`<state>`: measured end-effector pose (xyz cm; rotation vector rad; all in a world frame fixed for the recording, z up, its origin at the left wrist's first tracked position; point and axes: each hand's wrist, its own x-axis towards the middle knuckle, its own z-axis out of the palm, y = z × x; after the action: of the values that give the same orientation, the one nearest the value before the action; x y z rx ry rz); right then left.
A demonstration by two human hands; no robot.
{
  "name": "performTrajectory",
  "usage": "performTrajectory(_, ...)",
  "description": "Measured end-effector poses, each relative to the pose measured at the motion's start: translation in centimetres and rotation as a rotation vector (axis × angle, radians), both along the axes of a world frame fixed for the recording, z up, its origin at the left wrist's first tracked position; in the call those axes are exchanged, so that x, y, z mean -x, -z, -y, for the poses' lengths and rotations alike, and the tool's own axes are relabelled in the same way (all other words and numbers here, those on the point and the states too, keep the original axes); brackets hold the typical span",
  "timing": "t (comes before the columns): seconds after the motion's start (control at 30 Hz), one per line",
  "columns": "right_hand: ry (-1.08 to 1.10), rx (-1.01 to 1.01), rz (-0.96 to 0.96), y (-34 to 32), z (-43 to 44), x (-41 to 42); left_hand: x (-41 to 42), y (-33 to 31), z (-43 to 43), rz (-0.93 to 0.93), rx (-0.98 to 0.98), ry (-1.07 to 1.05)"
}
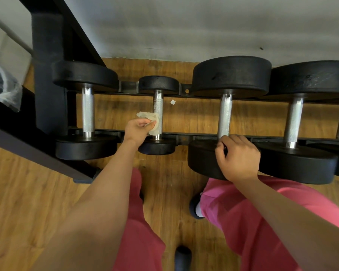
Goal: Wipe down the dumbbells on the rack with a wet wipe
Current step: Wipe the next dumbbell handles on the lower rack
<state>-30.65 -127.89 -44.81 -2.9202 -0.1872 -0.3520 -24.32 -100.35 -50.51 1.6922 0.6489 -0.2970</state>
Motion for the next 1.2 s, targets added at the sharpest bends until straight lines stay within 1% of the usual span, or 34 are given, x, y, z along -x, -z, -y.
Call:
performTrajectory(0.17, -0.002, -0.005, 0.001, -0.1, 0.0, 0.0, 0.4, 0.3, -0.4, 0.004, 0.016, -0.039)
performTrajectory(0.2, -0.002, -0.007, 0.002, -0.1, 0.0, 0.0, 0.5, 0.4, -0.5, 0.004, 0.002, -0.01)
performTrajectory(0.3, -0.004, -0.004, 0.004, -0.1, -0.1, -0.1, 0.8, 0.3, -0.6, -0.028, -0.072, 0.173)
performTrajectory(0.33, -0.004, -0.003, 0.005, -0.1, -0.1, -0.1, 0.9, 0.2, -0.6, -0.038, -0.082, 0.193)
performTrajectory(0.53, -0.004, -0.004, 0.001, -0.2, 0.0, 0.0, 1.1, -0.3, -1.0, -0.009, -0.122, 0.148)
performTrajectory(0.6, -0.006, -0.002, 0.004, -0.2, -0.1, 0.0, 1.2, -0.4, -0.9, -0.017, -0.162, 0.242)
performTrajectory(0.67, -0.006, 0.001, 0.006, -0.1, -0.1, 0.0, 1.4, -0.8, -0.6, -0.022, -0.277, 0.385)
performTrajectory(0.77, -0.004, 0.002, 0.008, -0.1, 0.0, 0.0, 1.5, -1.0, -0.6, 0.009, -0.346, 0.432)
performTrajectory(0.9, -0.002, 0.002, 0.015, -0.1, -0.1, 0.0, 2.0, -0.9, -1.1, 0.049, -0.318, 0.359)
performTrajectory(1.07, 0.002, -0.002, 0.016, 0.0, -0.1, 0.0, 2.6, -1.0, -0.8, -0.016, -0.421, 0.125)
performTrajectory(1.13, 0.002, -0.003, 0.017, 0.0, 0.0, 0.0, 2.6, -1.5, -0.8, 0.038, -0.379, 0.132)
performTrajectory(1.2, 0.0, -0.003, 0.02, -0.1, -0.1, 0.0, 2.4, -1.4, -0.8, 0.071, -0.318, 0.205)
